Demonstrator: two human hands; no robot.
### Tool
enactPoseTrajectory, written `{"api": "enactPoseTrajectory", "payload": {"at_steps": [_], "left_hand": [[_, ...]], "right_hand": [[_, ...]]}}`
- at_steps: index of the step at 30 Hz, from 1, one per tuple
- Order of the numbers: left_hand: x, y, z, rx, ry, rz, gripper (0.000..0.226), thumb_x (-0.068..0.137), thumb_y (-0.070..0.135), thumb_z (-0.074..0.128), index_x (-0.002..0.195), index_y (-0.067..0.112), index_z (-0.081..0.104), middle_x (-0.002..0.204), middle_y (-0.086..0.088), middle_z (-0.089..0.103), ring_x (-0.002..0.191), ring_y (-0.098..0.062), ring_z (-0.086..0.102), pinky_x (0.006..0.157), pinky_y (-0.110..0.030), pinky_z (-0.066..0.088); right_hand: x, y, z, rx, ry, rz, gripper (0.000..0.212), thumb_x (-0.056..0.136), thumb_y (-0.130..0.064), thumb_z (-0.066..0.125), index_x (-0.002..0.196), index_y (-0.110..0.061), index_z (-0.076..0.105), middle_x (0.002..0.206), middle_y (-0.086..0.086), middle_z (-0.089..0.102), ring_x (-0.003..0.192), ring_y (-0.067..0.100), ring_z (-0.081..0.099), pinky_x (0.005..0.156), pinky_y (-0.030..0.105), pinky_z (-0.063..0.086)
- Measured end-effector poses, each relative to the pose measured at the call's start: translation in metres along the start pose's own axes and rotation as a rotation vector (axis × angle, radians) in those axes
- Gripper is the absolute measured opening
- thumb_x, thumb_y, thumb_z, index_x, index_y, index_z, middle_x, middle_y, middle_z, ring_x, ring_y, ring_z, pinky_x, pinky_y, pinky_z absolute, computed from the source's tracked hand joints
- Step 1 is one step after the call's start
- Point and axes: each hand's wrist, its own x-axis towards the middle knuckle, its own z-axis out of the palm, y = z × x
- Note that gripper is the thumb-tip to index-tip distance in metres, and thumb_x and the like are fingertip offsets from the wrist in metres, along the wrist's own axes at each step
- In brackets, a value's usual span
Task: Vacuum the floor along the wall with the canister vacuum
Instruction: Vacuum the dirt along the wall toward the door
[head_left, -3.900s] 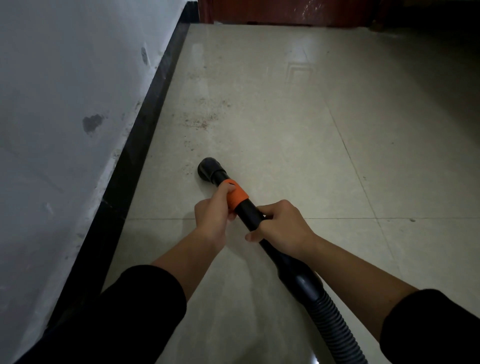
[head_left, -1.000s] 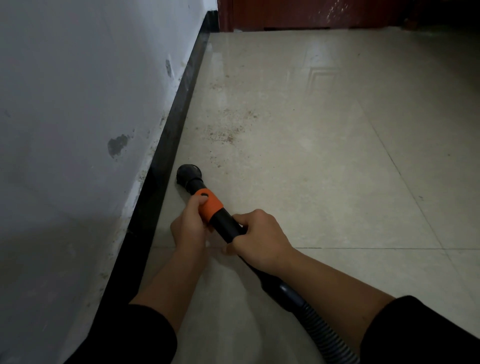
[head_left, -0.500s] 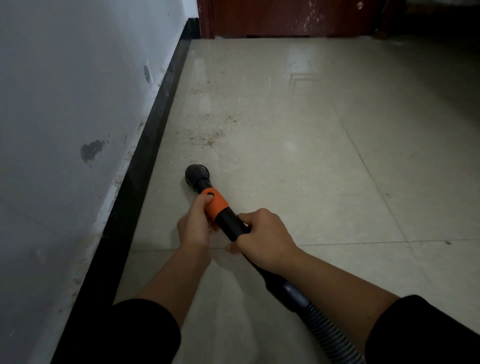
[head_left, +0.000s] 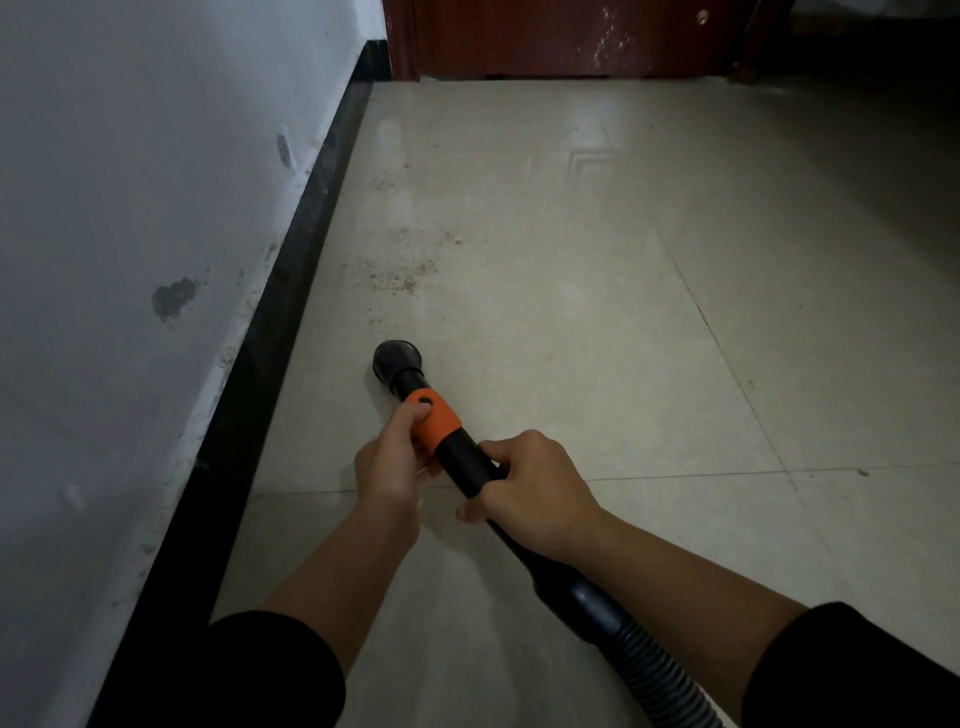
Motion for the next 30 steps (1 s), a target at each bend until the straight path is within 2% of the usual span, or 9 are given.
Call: {"api": "enactPoseTrajectory", "payload": {"at_steps": [5,8,19,26,30], "left_hand": [[-0.009,-0.005,-0.004,0.010,0.003,0.016,0.013,0.084,0.020,0.067,0.092,0.011,0.064,0.096,-0.011,0.069,0.088,-0.024,0.068,0.072,-0.033,0.055],[-0.017,-0.008,-0.003,0.008,0.010,0.019,0.008,0.084,0.019,0.067,0.084,0.013,0.062,0.092,-0.010,0.068,0.084,-0.022,0.067,0.069,-0.031,0.054],[-0.031,-0.017,0.018,0.007,-0.053,-0.010,0.011,0.084,0.021,0.069,0.088,0.012,0.063,0.096,-0.010,0.069,0.084,-0.020,0.068,0.071,-0.029,0.054],[-0.040,-0.024,0.034,0.010,-0.125,-0.053,0.007,0.086,0.017,0.067,0.086,0.012,0.062,0.091,-0.008,0.068,0.082,-0.018,0.066,0.071,-0.029,0.054],[-0.045,-0.031,0.043,0.030,-0.144,-0.058,0.007,0.086,0.018,0.066,0.084,0.012,0.062,0.088,-0.008,0.068,0.080,-0.018,0.066,0.070,-0.029,0.054]], "right_hand": [[-0.010,0.003,-0.002,0.029,-0.033,0.010,0.025,0.065,-0.017,0.080,0.089,-0.016,0.071,0.068,0.002,0.062,0.059,0.018,0.056,0.057,0.027,0.046],[-0.015,0.007,-0.005,0.021,-0.043,0.015,0.024,0.066,-0.017,0.080,0.087,-0.016,0.071,0.066,0.001,0.059,0.056,0.016,0.053,0.054,0.024,0.042],[-0.031,0.017,-0.027,-0.021,0.004,0.038,0.019,0.067,-0.018,0.080,0.077,-0.023,0.064,0.060,-0.003,0.056,0.052,0.013,0.051,0.050,0.021,0.038],[-0.043,0.029,-0.040,-0.028,0.031,0.065,0.025,0.067,-0.019,0.081,0.089,-0.017,0.070,0.063,0.000,0.059,0.054,0.015,0.053,0.052,0.021,0.040],[-0.050,0.036,-0.046,-0.039,0.051,0.081,0.021,0.067,-0.019,0.081,0.078,-0.022,0.063,0.059,-0.004,0.055,0.050,0.011,0.050,0.048,0.019,0.036]]}}
